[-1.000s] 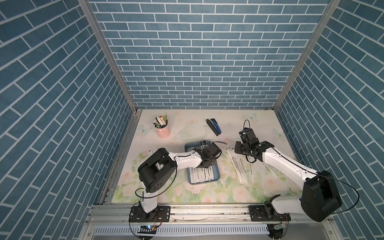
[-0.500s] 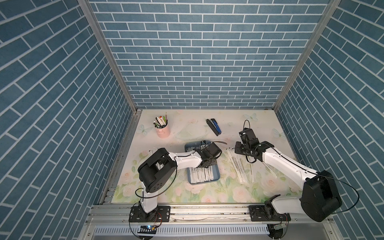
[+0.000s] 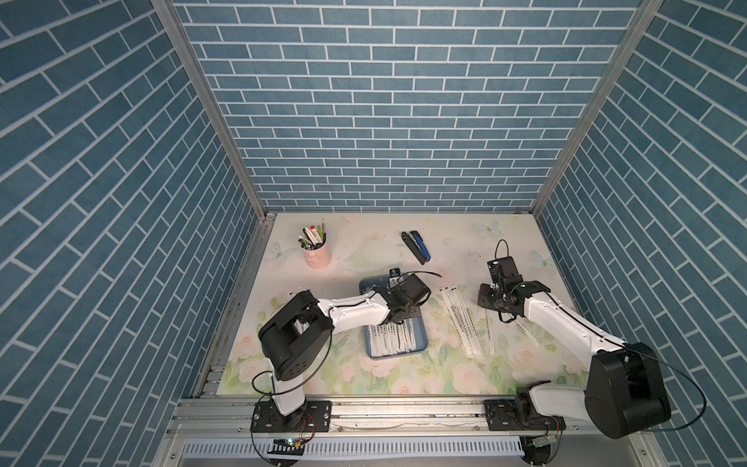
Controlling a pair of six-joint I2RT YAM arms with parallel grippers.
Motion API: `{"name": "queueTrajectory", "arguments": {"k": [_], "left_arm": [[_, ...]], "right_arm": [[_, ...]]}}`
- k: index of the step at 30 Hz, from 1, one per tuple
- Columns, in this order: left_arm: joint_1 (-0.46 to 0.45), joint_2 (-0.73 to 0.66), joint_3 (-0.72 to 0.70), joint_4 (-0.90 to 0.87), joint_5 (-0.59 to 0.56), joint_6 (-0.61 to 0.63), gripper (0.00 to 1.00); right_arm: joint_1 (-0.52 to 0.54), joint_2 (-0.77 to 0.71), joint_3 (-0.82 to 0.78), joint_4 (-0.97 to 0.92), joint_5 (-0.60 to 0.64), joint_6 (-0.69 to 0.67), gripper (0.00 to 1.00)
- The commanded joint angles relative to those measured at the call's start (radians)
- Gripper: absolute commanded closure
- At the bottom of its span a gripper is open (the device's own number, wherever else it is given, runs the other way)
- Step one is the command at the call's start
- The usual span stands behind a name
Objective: Put the straws into the storage box
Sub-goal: Place the straw in the storage box, then pick up the straw from the center of the board.
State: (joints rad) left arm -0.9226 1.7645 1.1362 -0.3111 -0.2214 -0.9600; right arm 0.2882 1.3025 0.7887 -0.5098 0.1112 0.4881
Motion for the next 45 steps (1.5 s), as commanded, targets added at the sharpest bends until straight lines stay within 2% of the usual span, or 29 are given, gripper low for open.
{"name": "queueTrajectory", "arguments": {"k": [1,4,7,11,14,22,34,39,45], "left_arm": [[0.006,-0.126,0.033,-0.083,-0.171,0.084,0.68],[0.027,-0.265,-0.024,-0.095,-0.312,0.121,0.58],[0.074,-0.41,-0.129,-0.064,-0.399,0.176,0.46],[0.193,-0.541,-0.246,-0.03,-0.356,0.234,0.44],[0.243,-0.593,-0.302,-0.011,-0.324,0.244,0.44],[0.252,-0.585,-0.345,0.028,-0.272,0.215,0.44],[0.252,-0.559,-0.334,0.035,-0.27,0.239,0.44],[0.254,-0.558,-0.331,0.032,-0.277,0.248,0.45],[0.268,-0.574,-0.338,0.023,-0.292,0.253,0.45]], "right_arm": [[-0.017,-0.02,-0.031,-0.058,-0.036,-0.052,0.69],[-0.024,-0.014,-0.06,-0.053,-0.041,-0.054,0.65],[-0.027,0.011,-0.091,-0.034,-0.04,-0.058,0.65],[-0.027,0.03,-0.101,-0.018,-0.035,-0.059,0.69],[-0.027,0.049,-0.106,-0.006,-0.03,-0.06,0.71],[-0.027,0.114,-0.108,0.033,-0.024,-0.072,0.77],[-0.019,0.132,-0.11,0.038,-0.022,-0.089,0.95],[0.012,0.104,-0.048,-0.019,-0.029,-0.113,0.97],[0.093,0.073,0.099,-0.127,-0.07,-0.114,0.97]]}}
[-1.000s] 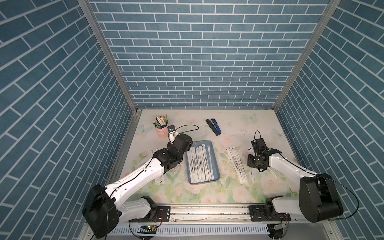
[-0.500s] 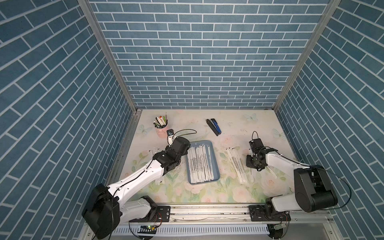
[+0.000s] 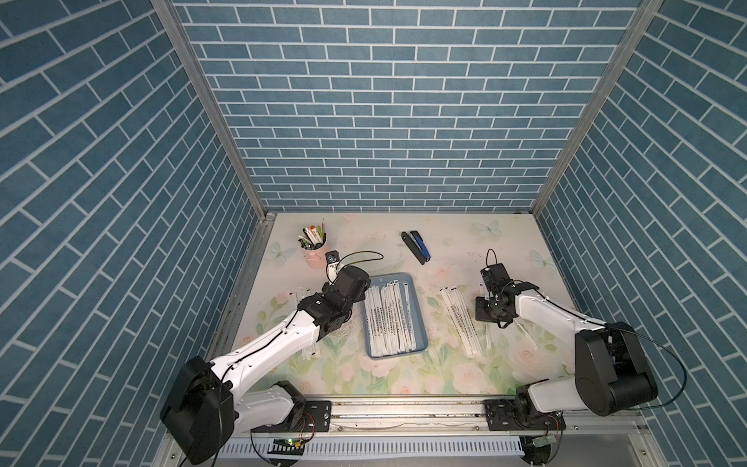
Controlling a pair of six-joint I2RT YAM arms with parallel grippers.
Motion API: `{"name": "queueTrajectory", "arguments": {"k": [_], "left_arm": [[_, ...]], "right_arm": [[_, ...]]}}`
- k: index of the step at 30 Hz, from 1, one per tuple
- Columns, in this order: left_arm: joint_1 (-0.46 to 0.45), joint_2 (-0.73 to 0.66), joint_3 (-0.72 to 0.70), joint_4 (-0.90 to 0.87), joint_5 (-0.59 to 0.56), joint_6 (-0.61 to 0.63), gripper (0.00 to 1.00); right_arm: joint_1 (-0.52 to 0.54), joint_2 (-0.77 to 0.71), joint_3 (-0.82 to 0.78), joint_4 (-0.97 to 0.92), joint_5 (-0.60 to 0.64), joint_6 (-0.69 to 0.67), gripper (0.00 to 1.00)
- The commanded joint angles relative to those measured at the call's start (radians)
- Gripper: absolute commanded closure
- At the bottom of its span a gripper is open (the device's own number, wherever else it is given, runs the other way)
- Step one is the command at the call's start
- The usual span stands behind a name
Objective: Put the straws into the storage box
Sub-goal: Pick up the straw from the center of the board, then place the straw in the storage box.
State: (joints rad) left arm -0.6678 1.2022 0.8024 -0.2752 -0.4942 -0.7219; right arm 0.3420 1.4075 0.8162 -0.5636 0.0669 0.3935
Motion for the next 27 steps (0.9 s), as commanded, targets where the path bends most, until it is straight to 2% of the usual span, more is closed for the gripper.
{"name": "queueTrajectory", "arguments": {"k": [1,7,13,18,27], "left_arm": [[0.019,-0.015,-0.009,-0.014,-0.02,0.016,0.45],[0.045,-0.056,-0.04,-0.017,-0.009,0.015,0.45],[0.057,-0.087,-0.069,-0.019,0.005,0.017,0.45],[0.063,-0.102,-0.087,-0.018,0.011,0.024,0.45],[0.071,-0.101,-0.111,0.002,0.029,0.042,0.45]], "right_arm": [[0.064,-0.028,0.098,-0.086,-0.029,-0.006,0.97],[0.3,0.033,0.241,-0.022,-0.075,0.153,0.97],[0.505,0.183,0.333,0.153,-0.026,0.316,0.98],[0.564,0.281,0.327,0.233,0.036,0.388,1.0],[0.568,0.365,0.291,0.211,0.063,0.418,1.0]]}}
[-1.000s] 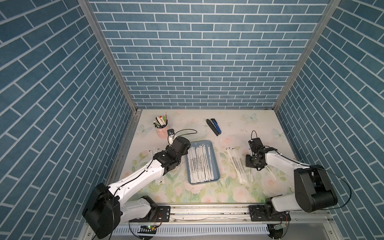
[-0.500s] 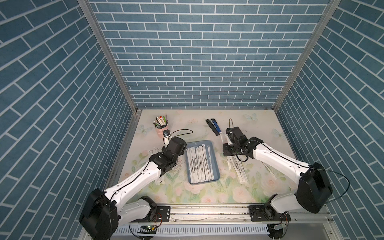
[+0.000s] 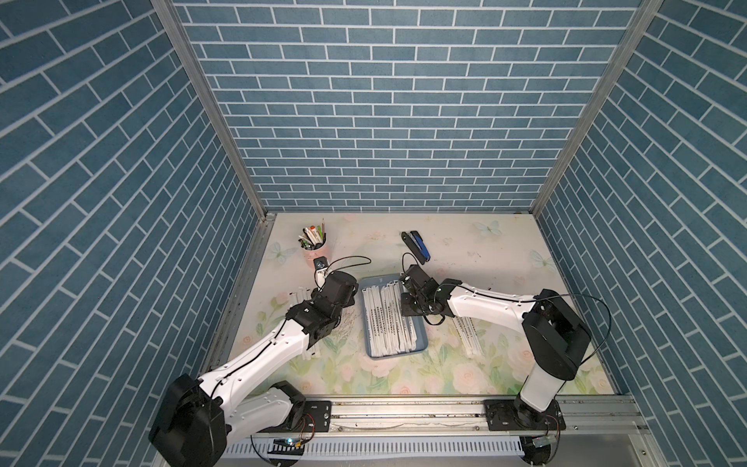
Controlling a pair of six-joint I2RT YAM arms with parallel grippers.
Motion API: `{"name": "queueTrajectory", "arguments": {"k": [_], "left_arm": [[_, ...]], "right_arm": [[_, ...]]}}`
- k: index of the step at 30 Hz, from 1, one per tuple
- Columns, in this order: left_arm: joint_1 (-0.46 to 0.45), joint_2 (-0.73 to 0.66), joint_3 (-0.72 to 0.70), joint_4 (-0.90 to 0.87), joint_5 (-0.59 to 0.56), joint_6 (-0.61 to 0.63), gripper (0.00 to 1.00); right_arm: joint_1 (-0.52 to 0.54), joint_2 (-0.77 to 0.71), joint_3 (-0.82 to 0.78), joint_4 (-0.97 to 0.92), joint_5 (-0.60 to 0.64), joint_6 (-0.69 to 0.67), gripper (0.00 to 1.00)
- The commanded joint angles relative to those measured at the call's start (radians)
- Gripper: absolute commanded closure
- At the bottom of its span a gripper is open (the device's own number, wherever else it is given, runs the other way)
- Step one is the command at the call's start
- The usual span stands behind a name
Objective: Put the straws into the storage box
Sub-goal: Place the straw in the storage box.
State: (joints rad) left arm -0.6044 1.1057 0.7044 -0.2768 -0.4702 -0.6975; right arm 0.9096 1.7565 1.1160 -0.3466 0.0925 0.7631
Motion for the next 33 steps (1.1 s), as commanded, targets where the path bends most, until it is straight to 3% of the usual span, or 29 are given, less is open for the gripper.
{"name": "queueTrajectory", "arguments": {"k": [1,29,33], "left_arm": [[0.009,-0.005,-0.014,0.008,0.007,0.017,0.45],[0.011,-0.009,-0.02,0.014,0.019,0.012,0.45],[0.01,-0.017,-0.023,0.007,0.012,0.01,0.45]], "right_arm": [[0.0,0.021,-0.007,-0.012,0.042,0.051,1.0],[-0.001,0.109,0.034,-0.03,-0.001,0.027,0.99],[-0.002,0.111,0.044,-0.049,0.014,0.018,0.94]]}}
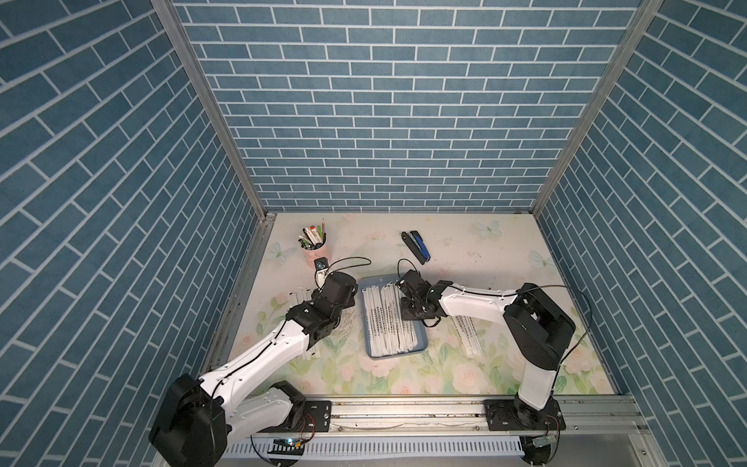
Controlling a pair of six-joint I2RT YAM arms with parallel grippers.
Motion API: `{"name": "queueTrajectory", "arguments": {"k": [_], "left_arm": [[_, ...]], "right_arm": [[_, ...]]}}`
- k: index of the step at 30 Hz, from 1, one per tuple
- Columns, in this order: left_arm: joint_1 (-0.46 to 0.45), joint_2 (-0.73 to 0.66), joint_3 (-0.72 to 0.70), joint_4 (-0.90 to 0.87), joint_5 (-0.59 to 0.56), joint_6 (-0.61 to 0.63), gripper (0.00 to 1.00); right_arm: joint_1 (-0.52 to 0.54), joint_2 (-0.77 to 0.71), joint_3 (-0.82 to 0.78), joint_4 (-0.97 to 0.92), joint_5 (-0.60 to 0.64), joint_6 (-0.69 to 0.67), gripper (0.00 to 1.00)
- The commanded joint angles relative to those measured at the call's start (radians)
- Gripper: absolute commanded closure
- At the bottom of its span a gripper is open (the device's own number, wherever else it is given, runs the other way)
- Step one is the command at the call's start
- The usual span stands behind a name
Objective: Put the straws into the storage box
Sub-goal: Place the straw in the storage box, then pick up the straw from the center of the board.
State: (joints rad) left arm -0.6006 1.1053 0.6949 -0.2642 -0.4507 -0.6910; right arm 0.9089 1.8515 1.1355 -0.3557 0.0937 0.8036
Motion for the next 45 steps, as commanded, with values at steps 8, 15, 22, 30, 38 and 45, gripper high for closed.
{"name": "queueTrajectory", "arguments": {"k": [8,15,22,30,38,45], "left_arm": [[0.062,-0.042,-0.032,-0.048,0.019,0.004,0.46],[0.189,-0.055,-0.077,-0.119,0.044,-0.033,0.56],[0.381,-0.007,-0.144,-0.081,0.164,0.007,0.71],[0.454,0.155,-0.132,-0.054,0.285,0.06,0.79],[0.457,0.239,-0.105,-0.038,0.293,0.056,0.81],[0.453,0.222,-0.083,-0.062,0.282,0.07,0.79]], "right_arm": [[-0.001,-0.015,0.044,-0.086,0.05,-0.052,0.8],[-0.001,-0.084,0.079,-0.111,0.042,-0.066,0.73],[-0.023,-0.138,0.071,-0.082,0.062,-0.104,0.7],[-0.061,-0.202,-0.004,-0.056,0.065,-0.122,0.7],[-0.094,-0.243,-0.049,-0.043,0.066,-0.126,0.7],[-0.095,-0.229,-0.051,-0.028,0.054,-0.128,0.71]]}}
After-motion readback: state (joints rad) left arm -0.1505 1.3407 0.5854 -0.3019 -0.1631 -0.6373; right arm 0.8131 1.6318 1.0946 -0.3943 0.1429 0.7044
